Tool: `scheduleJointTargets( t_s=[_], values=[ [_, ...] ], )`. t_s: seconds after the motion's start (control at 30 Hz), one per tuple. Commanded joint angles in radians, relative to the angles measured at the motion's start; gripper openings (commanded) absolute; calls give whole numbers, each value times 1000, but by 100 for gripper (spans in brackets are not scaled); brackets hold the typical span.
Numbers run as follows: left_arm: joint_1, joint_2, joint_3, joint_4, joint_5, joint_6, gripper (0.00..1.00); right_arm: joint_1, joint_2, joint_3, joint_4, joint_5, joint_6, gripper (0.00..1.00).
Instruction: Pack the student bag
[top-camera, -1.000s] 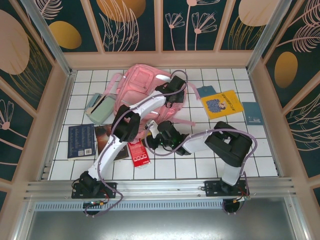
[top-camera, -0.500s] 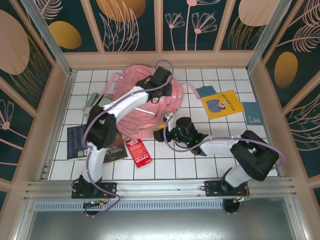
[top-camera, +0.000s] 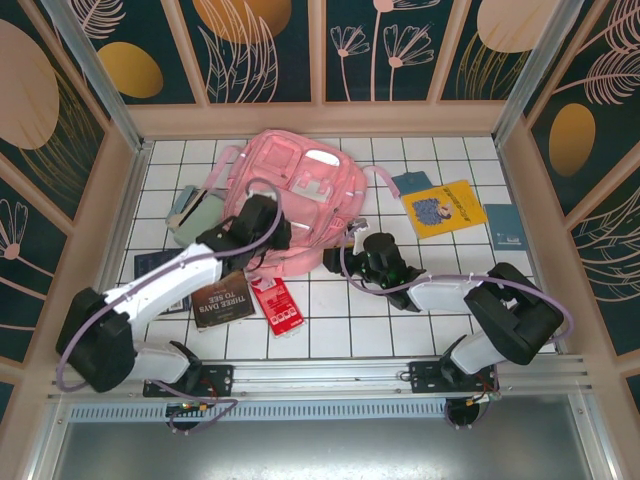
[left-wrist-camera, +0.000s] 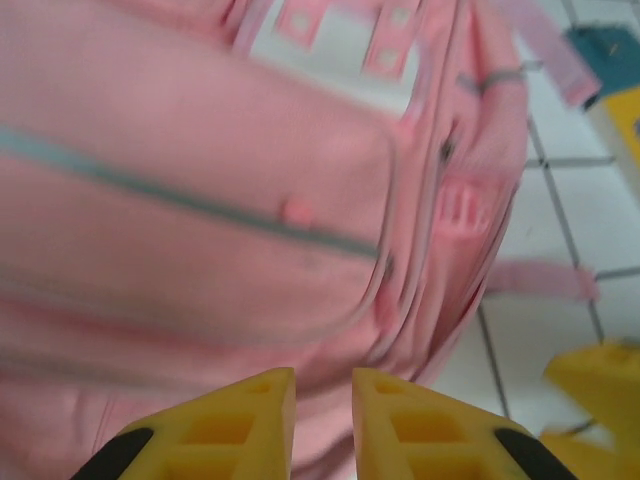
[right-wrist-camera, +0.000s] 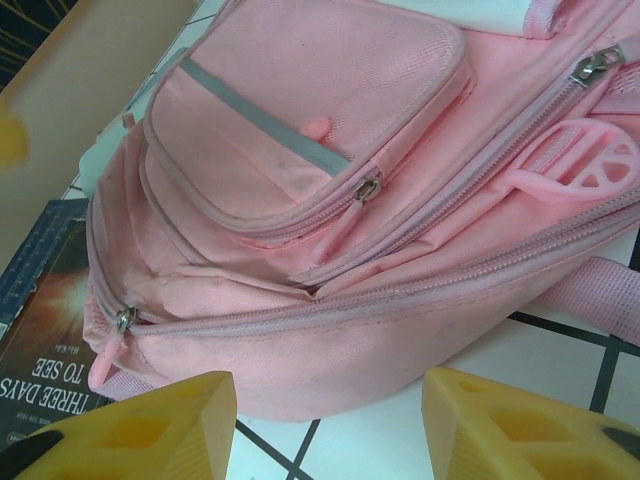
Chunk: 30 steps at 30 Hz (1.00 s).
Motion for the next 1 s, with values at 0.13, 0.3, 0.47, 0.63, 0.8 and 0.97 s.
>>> scheduleJointTargets(
  t_s=[0.13,0.3,0.47,0.63,0.8,0.97],
  values=[
    [-91,-75,-114,-75,-47,-51,23,-8,-15,13,31,28,44,52],
    [-123,-3,-104,-90,-94,-27,24,-8,-4,18,31,13,55,52],
    [-137,66,-79,-112,-148,-3,24,-9,-6,18,22,8,58,52],
    [-145,103,-68,-117,-183,3,24,-8,-3,12,28,9,58,52],
    [-151,125,-46,-111,-186,18,32,-8,3,7,33,3,64,52],
    [-166,157,-23,-120,-189,25,35,-8,8,2,41,0,70,52]
  ],
)
